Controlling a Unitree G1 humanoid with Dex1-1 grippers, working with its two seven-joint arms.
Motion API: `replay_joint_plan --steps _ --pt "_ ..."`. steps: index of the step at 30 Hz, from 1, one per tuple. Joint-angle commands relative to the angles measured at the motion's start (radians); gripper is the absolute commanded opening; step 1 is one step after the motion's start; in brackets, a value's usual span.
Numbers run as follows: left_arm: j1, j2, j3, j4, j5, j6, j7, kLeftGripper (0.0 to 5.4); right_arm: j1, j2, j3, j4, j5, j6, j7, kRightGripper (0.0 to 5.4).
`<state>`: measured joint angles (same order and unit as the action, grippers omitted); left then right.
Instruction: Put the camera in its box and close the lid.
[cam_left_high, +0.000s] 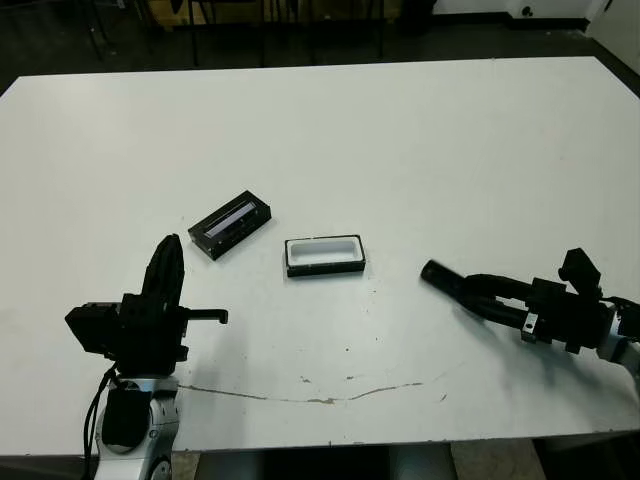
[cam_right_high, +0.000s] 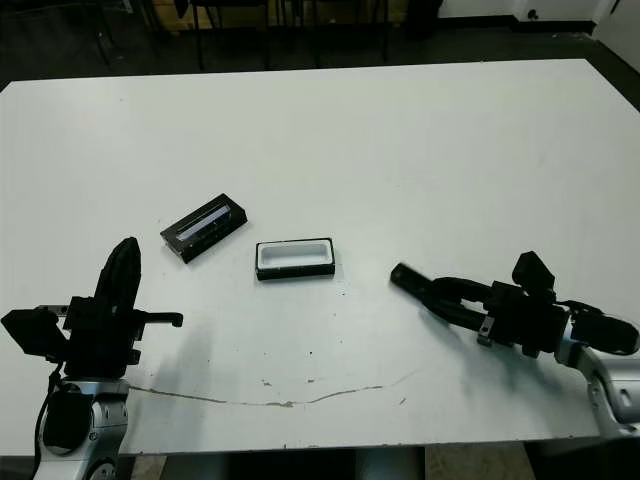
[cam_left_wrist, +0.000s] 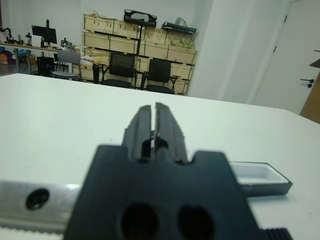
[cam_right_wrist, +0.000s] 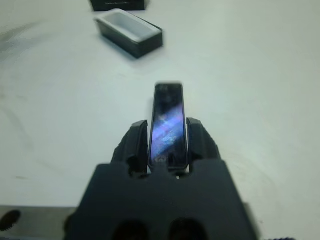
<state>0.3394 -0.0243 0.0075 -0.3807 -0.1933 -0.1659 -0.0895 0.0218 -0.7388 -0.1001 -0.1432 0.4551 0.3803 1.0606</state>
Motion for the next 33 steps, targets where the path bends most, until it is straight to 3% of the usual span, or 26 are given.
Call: replay_joint_plan --steps 1,3,5,8,11,15,17,18,20,25,29,33 --pt "0.051 0.004 0.006 -0.006 0.002 0.028 0.008 0.0 0.028 -0.012 -0.018 -0.01 0.038 0.082 -0.01 0.63" --pt "0.051 0.003 0.006 -0.009 0.002 0.031 0.009 0.0 0.037 -0.029 -0.023 -0.046 0.049 0.113 -0.016 0.61" --pt "0.048 0.003 0.008 -0.003 0.002 0.021 0.006 0.0 0.015 -0.093 0.007 -0.098 0.032 0.239 -0.047 0.61" --pt "0.047 0.005 0.007 -0.006 0.013 0.025 0.009 0.0 -0.012 -0.106 0.007 -0.126 0.063 0.34 -0.065 0.61" --pt "0.049 -0.001 0.006 -0.015 0.003 0.042 0.013 0.0 0.011 -0.073 -0.004 -0.115 0.008 0.268 -0.13 0.61" --pt "0.048 0.001 0.003 -0.014 0.004 0.039 0.009 0.0 -0.074 0.046 0.044 0.353 -0.141 -0.225 -0.075 0.6" --pt "0.052 0.001 0.001 -0.021 0.015 0.048 0.017 0.0 -0.14 0.09 0.044 0.543 -0.149 -0.392 -0.012 0.6" --pt "0.052 0.001 0.0 -0.019 0.015 0.045 0.016 0.0 -0.157 0.103 0.037 0.586 -0.136 -0.432 0.016 0.6" --pt "0.052 0.001 0.0 -0.017 0.011 0.043 0.013 0.0 -0.154 0.101 0.026 0.565 -0.114 -0.435 0.028 0.6" --pt "0.054 0.0 -0.001 -0.014 0.01 0.041 0.012 0.0 -0.138 0.097 0.006 0.484 -0.072 -0.358 0.016 0.6" --pt "0.055 0.001 -0.004 -0.013 0.016 0.038 0.014 0.0 -0.145 0.114 -0.008 0.456 -0.054 -0.396 0.032 0.6" --pt "0.054 0.002 -0.003 -0.009 0.027 0.036 0.016 0.0 -0.131 0.104 -0.034 0.311 0.003 -0.306 0.014 0.6"
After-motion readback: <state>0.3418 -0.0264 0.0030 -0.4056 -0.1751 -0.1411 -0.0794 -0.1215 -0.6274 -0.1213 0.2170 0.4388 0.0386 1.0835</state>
